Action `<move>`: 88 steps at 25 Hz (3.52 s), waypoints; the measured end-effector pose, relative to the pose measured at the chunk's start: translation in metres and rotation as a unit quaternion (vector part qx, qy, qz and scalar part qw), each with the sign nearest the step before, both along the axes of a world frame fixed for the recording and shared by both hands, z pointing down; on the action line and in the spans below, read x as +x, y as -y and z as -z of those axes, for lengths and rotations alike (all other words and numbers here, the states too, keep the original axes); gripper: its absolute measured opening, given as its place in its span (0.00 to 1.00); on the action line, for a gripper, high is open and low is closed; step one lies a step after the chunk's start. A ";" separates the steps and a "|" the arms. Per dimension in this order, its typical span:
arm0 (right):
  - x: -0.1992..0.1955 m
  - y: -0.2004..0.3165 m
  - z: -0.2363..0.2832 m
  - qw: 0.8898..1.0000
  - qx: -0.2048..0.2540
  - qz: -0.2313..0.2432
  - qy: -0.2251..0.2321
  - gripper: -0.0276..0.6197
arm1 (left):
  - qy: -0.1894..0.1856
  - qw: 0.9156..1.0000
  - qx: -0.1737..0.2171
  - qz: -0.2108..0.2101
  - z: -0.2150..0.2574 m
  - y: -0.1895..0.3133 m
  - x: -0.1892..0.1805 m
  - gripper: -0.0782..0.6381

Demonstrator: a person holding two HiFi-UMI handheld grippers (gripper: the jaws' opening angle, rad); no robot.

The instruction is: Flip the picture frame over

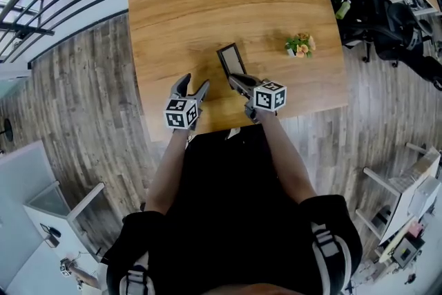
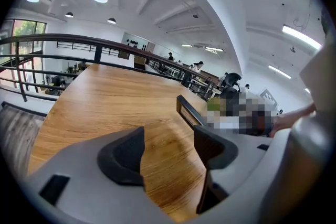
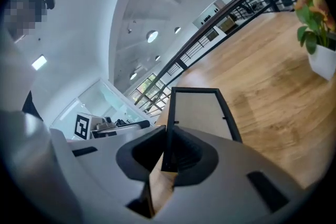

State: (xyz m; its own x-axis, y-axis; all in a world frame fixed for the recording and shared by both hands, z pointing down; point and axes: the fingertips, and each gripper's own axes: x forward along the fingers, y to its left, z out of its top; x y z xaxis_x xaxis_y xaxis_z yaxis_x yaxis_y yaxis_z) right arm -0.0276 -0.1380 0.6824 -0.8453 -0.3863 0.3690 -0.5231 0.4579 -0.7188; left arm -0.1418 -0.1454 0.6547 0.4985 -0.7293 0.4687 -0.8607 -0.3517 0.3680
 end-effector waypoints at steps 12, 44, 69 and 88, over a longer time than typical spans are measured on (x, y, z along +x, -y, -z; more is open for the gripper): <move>-0.012 -0.006 0.066 0.965 -0.014 0.044 0.258 0.12 | -0.069 0.997 0.003 -0.026 0.013 0.012 0.007 0.55; 0.010 -0.053 0.133 0.845 -0.028 0.201 0.494 0.12 | -0.382 0.896 -0.015 -0.225 0.092 -0.005 0.065 0.55; 0.042 -0.019 0.115 0.876 -0.027 0.108 0.469 0.12 | -0.400 0.900 -0.019 -0.173 0.080 0.002 0.040 0.25; 0.027 -0.017 0.072 0.926 -0.062 0.093 0.361 0.18 | -0.352 0.925 -0.055 -0.135 0.046 0.000 0.032 0.24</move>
State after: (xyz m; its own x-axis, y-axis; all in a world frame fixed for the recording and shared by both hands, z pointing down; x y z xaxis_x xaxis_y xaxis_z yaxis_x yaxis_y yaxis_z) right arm -0.0010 -0.1211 0.6105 -0.9365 -0.2017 -0.2869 0.1945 0.3821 -0.9034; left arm -0.1093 -0.1457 0.6083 0.8656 -0.5002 0.0232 -0.2803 -0.4457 0.8502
